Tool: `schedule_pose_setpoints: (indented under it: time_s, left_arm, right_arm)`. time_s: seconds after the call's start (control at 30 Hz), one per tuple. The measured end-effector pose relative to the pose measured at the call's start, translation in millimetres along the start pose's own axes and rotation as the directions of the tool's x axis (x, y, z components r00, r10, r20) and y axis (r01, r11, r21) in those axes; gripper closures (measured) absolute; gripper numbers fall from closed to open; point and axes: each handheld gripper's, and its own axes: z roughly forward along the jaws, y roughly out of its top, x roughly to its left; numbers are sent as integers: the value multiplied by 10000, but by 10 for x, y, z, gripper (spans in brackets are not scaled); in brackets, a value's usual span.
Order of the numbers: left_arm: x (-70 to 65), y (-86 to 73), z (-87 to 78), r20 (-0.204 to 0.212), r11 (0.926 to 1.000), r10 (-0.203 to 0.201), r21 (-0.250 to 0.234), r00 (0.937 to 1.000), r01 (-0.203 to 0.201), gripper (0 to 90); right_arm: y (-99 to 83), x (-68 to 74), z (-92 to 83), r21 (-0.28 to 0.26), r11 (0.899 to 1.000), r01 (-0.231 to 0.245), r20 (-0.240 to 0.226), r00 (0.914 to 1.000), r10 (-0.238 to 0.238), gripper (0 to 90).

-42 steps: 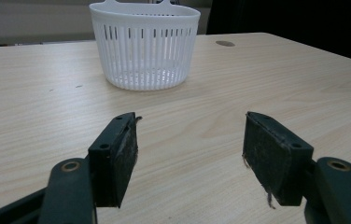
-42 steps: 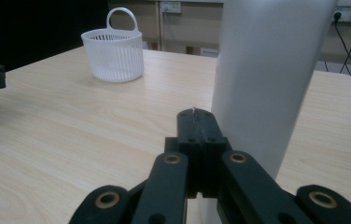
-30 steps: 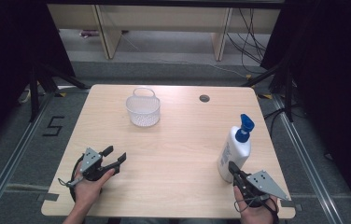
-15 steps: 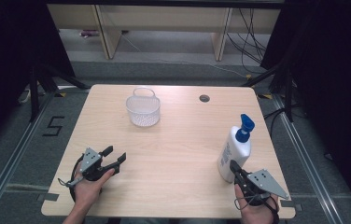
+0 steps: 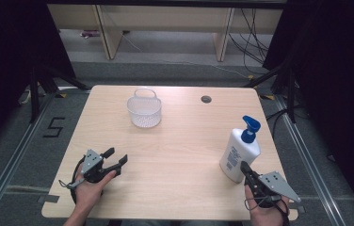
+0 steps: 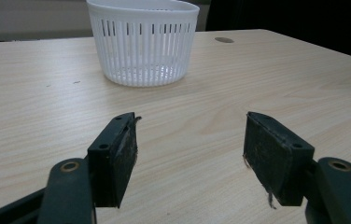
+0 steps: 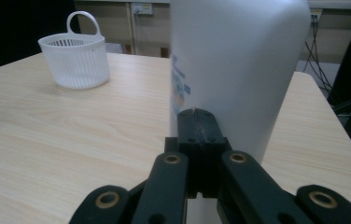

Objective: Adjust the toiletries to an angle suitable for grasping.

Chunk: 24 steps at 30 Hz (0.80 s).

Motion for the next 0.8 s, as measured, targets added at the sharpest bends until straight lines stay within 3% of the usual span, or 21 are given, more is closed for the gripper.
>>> schedule_pose_setpoints:
  time_s: [0.33, 0.4, 0.47, 0.53, 0.8]
  left_arm:
    - [-3, 0, 1, 2, 10000, 47, 64, 10000, -47, 343]
    - [-3, 0, 1, 1, 10000, 46, 58, 10000, -46, 342]
    - [-1, 1, 0, -9, 10000, 42, 52, 10000, -42, 342]
    - [-1, 0, 0, -15, 10000, 37, 67, 10000, -37, 342]
    - [-1, 1, 3, 30, 10000, 43, -27, 10000, -43, 342]
  right_arm:
    - [5, -168, 8, 0, 9999, -129, 481, 9988, 129, 900]
    - [7, -169, 16, 43, 9992, -394, 386, 9985, 393, 900]
    - [14, -221, 26, 19, 9997, -230, 685, 9974, 229, 900]
    - [15, -220, 32, 64, 9986, -523, 824, 9953, 516, 900]
    - [23, -290, 69, -22, 9997, -228, 979, 9949, 229, 900]
